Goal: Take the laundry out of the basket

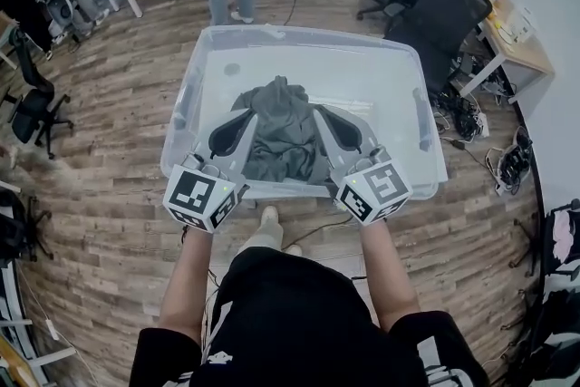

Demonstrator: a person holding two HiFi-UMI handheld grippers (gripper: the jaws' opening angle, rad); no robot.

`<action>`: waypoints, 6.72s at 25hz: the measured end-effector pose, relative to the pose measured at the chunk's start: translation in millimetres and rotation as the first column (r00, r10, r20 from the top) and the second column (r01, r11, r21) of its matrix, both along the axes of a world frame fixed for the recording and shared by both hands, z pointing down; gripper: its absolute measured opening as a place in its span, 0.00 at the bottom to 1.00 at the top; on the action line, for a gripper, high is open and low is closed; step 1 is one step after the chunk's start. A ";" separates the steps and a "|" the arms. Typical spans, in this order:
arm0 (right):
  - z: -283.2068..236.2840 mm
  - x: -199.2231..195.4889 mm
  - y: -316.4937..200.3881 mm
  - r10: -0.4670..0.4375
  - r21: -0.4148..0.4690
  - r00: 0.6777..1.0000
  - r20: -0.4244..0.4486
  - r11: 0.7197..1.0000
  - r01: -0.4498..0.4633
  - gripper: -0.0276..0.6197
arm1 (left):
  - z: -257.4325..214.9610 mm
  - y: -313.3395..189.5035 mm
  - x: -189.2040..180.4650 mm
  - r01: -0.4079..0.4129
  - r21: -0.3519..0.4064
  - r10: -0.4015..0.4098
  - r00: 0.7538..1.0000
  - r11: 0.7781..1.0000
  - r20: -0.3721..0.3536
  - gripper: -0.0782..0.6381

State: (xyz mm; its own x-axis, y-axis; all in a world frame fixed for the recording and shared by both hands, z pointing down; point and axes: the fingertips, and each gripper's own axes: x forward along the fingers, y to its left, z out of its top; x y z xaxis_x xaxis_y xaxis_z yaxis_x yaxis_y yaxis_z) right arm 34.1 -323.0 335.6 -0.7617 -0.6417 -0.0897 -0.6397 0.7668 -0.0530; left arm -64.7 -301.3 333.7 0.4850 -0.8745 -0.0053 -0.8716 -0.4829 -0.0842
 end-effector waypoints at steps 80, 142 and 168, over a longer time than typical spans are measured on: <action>398.5 -30.7 -119.6 -0.576 -0.647 0.428 -0.696 0.762 -0.025 0.27 | 400.9 -136.7 -17.3 -0.163 -0.802 0.737 0.528 0.575 0.421 0.32; -30.2 -46.5 -92.7 0.047 0.002 0.992 -0.114 0.999 -0.047 0.24 | 4.3 -117.2 2.6 -0.084 -0.043 0.094 0.943 0.996 0.318 0.27; -56.7 -14.2 4.7 -0.004 0.073 1.000 -0.028 0.997 0.006 0.24 | -24.9 -20.2 41.4 -0.019 0.034 0.011 0.970 0.999 0.242 0.27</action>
State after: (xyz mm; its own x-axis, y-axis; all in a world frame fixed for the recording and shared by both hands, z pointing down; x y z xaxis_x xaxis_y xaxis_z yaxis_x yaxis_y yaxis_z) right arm 19.8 -318.3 278.9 -0.7675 -0.6307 -0.1146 -0.6366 0.7709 0.0209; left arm -23.3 -321.6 308.8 0.4888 -0.8685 0.0823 -0.8159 -0.4885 -0.3092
